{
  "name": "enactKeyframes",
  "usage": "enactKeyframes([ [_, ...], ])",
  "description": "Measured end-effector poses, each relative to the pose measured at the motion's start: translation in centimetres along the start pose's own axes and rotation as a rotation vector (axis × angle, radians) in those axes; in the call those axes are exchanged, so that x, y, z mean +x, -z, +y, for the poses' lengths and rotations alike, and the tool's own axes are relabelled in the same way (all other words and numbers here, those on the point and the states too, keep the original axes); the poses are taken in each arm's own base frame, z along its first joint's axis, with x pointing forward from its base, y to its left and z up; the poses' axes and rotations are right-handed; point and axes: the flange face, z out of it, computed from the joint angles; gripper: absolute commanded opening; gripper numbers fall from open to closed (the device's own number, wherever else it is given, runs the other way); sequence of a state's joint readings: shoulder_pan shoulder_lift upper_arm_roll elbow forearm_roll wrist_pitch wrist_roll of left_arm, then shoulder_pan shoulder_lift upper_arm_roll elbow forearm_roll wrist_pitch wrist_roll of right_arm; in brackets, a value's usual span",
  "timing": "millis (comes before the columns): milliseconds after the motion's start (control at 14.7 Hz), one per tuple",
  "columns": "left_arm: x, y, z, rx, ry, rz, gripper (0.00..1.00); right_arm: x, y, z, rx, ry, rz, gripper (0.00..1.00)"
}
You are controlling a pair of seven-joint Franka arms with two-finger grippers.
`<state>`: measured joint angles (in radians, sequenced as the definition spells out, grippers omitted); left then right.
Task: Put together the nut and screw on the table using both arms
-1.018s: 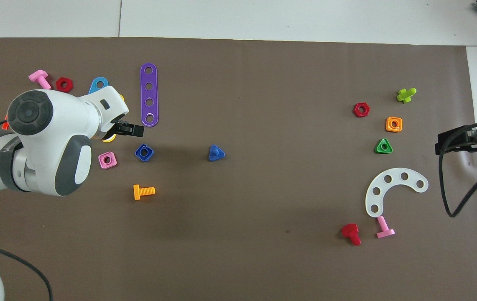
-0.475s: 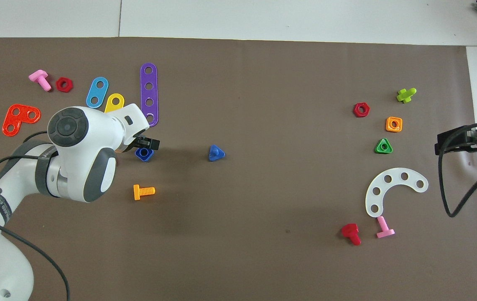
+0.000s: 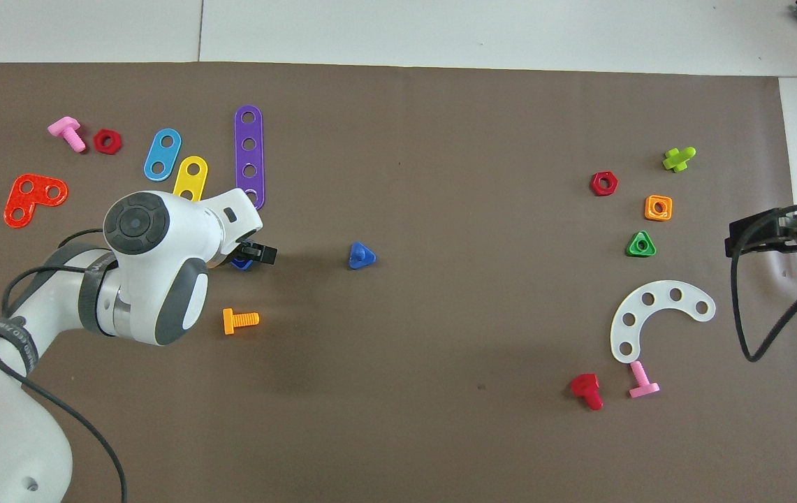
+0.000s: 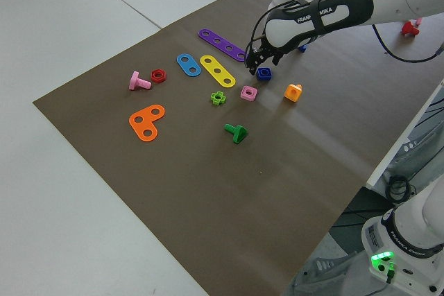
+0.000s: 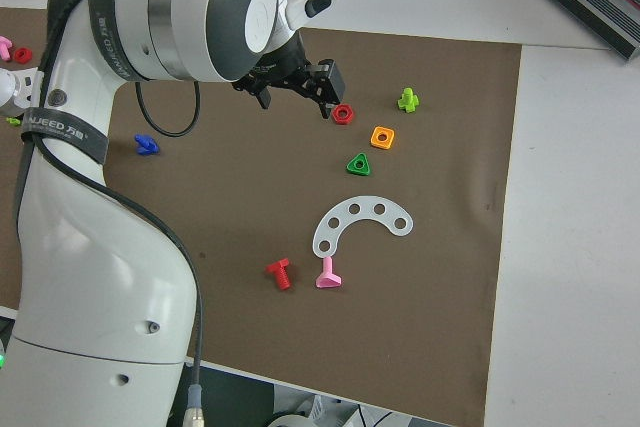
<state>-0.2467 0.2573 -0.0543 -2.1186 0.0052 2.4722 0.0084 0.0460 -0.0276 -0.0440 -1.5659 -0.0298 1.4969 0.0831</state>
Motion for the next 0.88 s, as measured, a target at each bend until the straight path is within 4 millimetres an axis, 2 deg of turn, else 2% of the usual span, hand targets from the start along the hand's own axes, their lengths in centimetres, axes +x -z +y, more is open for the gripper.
enactKeyframes([
  [204, -0.12, -0.27, 0.01, 0.001, -0.001, 0.011, 0.87, 0.23, 0.19, -0.03, 0.002, 0.000, 0.022, 1.00],
  [407, -0.39, -0.67, 0.02, 0.001, -0.001, 0.005, 0.82, 0.23, 0.20, -0.05, 0.002, 0.001, 0.022, 1.00],
  [475, -0.46, -0.75, 0.02, 0.001, -0.002, 0.003, 0.76, 0.23, 0.20, -0.05, 0.002, 0.001, 0.022, 1.00],
  [679, -0.50, -0.79, 0.02, 0.001, -0.002, 0.002, 0.51, 0.23, 0.20, -0.06, 0.002, 0.001, 0.022, 1.00],
  [746, -0.50, -0.79, 0.02, 0.001, -0.002, 0.002, 0.38, 0.23, 0.20, -0.06, 0.002, 0.001, 0.022, 1.00],
  [814, -0.51, -0.80, 0.01, 0.001, -0.002, 0.002, 0.15, 0.23, 0.20, -0.07, 0.002, 0.001, 0.022, 1.00],
  [882, -0.46, -0.64, -0.01, 0.003, -0.004, 0.005, 0.00, 0.23, 0.20, -0.07, 0.002, 0.001, 0.022, 1.00],
])
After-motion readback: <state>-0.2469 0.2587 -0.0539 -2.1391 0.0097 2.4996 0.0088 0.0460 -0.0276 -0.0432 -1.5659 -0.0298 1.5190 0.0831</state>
